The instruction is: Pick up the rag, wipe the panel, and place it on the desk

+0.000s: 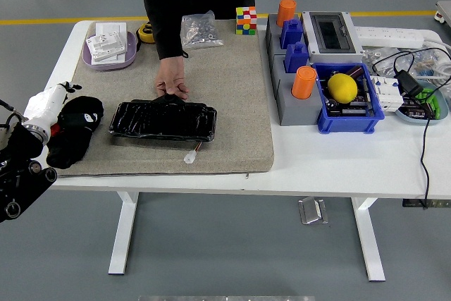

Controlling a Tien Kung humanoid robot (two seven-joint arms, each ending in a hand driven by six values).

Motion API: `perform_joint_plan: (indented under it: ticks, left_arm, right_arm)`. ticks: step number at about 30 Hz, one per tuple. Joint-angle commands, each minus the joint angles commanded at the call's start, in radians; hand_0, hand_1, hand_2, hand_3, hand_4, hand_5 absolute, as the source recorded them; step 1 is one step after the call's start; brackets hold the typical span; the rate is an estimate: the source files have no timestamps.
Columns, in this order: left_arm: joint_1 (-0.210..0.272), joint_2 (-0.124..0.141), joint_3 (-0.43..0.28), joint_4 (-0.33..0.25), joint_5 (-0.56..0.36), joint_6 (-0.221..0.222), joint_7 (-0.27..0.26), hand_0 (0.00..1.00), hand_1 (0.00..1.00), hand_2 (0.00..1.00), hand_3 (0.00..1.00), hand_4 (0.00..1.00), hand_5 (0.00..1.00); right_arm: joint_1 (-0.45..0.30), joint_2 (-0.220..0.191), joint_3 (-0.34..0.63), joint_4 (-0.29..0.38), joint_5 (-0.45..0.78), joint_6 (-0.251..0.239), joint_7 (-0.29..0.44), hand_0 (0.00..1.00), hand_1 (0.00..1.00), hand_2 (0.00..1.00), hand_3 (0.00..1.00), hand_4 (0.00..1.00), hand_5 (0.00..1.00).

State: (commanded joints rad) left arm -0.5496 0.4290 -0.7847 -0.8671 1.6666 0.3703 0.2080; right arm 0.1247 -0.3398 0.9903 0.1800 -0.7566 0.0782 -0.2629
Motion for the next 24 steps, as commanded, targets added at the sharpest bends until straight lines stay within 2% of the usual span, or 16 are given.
perform_joint_plan:
  ticks: [3,8,15,18,24]
  left_arm:
    - [0.01,0.007,-0.016,-0.036,-0.005,0.003,-0.003,0.429,0.776,0.85,0.807,0.911,0.451]
    - [0.026,0.009,-0.059,-0.059,-0.003,0.012,-0.009,0.429,0.776,0.848,0.803,0.909,0.46]
    - [0.078,0.014,-0.176,-0.095,-0.027,0.023,-0.027,0.43,0.773,0.844,0.801,0.903,0.46]
    - [0.115,0.021,-0.23,-0.15,-0.039,0.032,-0.036,0.432,0.771,0.839,0.796,0.894,0.47]
    - [0.151,0.03,-0.284,-0.237,-0.062,0.041,-0.047,0.432,0.76,0.816,0.788,0.884,0.468]
  right_arm:
    - [-0.002,0.0,0.002,0.0,-0.001,0.0,0.0,0.721,0.631,0.674,0.585,0.976,0.554]
    - [-0.002,0.002,0.003,0.0,-0.002,0.0,0.001,0.72,0.63,0.674,0.585,0.975,0.554]
    - [-0.003,0.004,0.005,0.0,-0.006,-0.001,0.0,0.72,0.63,0.674,0.585,0.974,0.553]
    - [-0.006,0.005,0.009,0.0,-0.01,-0.002,-0.001,0.72,0.628,0.674,0.585,0.973,0.553]
    - [-0.009,0.008,0.019,0.0,-0.019,-0.004,-0.002,0.72,0.628,0.674,0.584,0.972,0.552]
